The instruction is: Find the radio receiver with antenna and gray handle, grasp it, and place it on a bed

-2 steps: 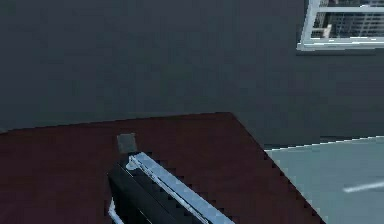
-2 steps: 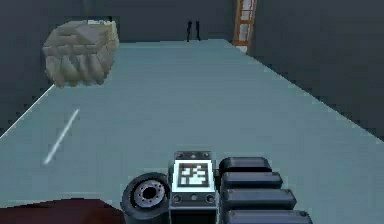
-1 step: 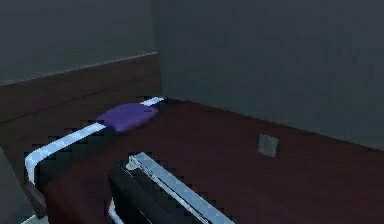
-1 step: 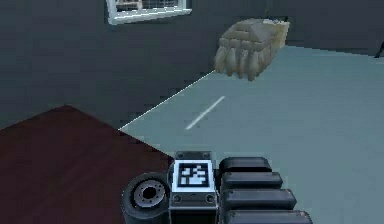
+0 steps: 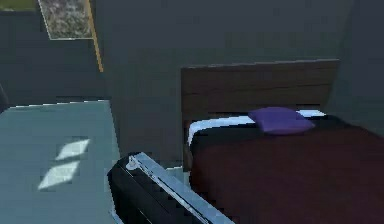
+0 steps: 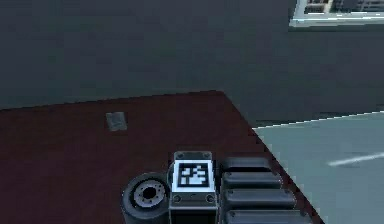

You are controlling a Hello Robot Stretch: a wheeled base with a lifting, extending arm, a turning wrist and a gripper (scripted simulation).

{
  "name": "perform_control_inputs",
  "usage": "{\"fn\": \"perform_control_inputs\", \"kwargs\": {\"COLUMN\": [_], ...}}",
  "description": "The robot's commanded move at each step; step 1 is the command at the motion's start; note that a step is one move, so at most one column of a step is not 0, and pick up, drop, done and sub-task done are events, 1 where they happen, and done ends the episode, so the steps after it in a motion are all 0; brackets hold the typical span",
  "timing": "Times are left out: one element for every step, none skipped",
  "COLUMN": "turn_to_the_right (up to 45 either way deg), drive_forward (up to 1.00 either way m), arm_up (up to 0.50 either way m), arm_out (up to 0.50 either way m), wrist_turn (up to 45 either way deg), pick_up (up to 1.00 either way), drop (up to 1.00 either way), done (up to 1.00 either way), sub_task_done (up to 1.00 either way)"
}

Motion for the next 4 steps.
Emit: {"fn": "perform_control_inputs", "kwargs": {"turn_to_the_right": [-3.0, 45.0, 45.0, 45.0], "drive_forward": [0.0, 0.0, 0.0, 0.0], "arm_up": [0.0, 0.0, 0.0, 0.0], "arm_out": [0.0, 0.0, 0.0, 0.0], "wrist_turn": [0.0, 0.0, 0.0, 0.0], "pick_up": [0.0, 0.0, 0.0, 0.0], "drop": [0.0, 0.0, 0.0, 0.0], "done": [0.0, 0.0, 0.0, 0.0], "sub_task_done": [0.0, 0.0, 0.0, 0.0]}}
